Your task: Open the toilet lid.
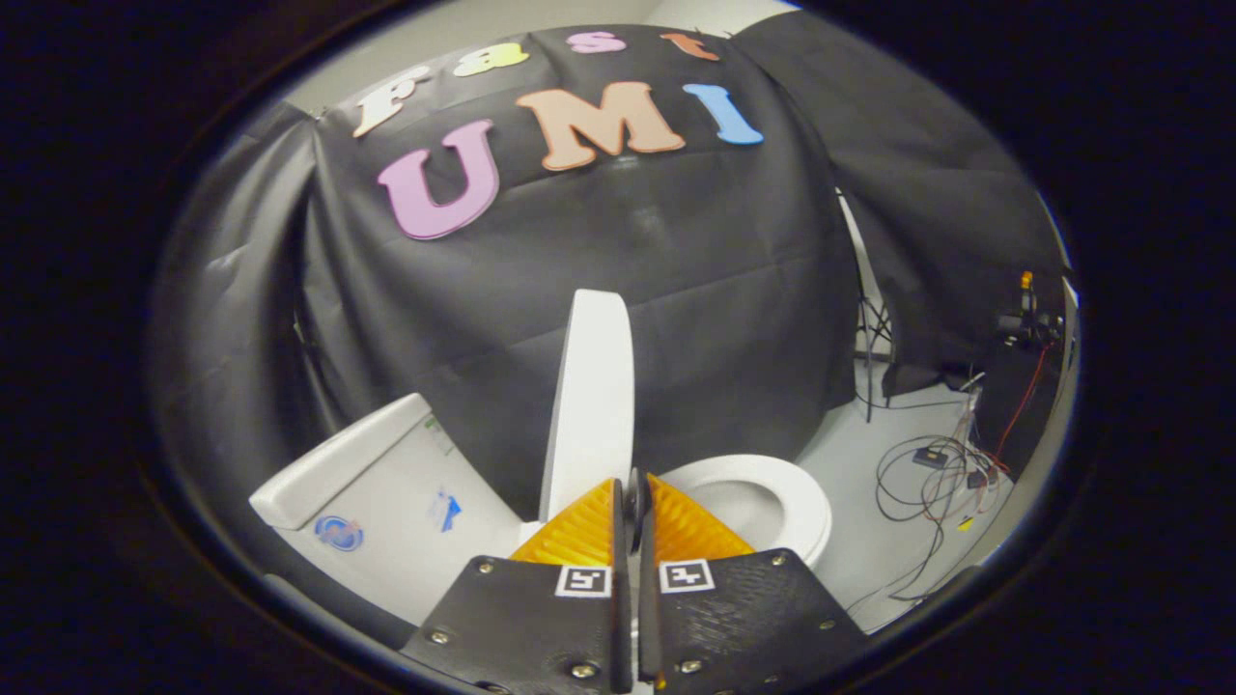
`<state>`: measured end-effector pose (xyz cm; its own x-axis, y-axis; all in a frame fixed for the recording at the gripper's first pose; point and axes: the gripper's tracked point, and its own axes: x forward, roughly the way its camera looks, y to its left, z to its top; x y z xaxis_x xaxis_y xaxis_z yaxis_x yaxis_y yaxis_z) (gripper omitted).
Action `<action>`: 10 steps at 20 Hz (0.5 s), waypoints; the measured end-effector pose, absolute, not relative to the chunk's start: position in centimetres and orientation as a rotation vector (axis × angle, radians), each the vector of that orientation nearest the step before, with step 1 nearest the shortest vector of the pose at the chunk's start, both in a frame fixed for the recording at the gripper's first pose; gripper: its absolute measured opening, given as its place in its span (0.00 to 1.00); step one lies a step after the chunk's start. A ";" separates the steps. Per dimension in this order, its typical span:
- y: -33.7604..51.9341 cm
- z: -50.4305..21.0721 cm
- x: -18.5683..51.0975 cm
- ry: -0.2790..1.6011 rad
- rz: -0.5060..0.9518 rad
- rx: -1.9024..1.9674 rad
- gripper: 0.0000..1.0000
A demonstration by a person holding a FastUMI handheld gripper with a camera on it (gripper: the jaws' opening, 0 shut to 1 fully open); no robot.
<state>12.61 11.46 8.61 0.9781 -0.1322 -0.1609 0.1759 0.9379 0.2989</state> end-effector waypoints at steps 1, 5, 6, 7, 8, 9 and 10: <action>13.0 9.3 12.6 0.135 -0.133 0.295 0.04; 18.5 11.1 12.6 0.123 -0.090 0.226 0.04; 19.4 11.3 12.4 0.119 -0.090 0.218 0.04; 20.3 11.4 12.4 0.120 -0.086 0.216 0.04; 21.2 11.5 12.4 0.118 -0.082 0.211 0.04; 22.1 11.7 12.4 0.118 -0.076 0.202 0.04; 22.9 11.8 12.4 0.117 -0.069 0.190 0.04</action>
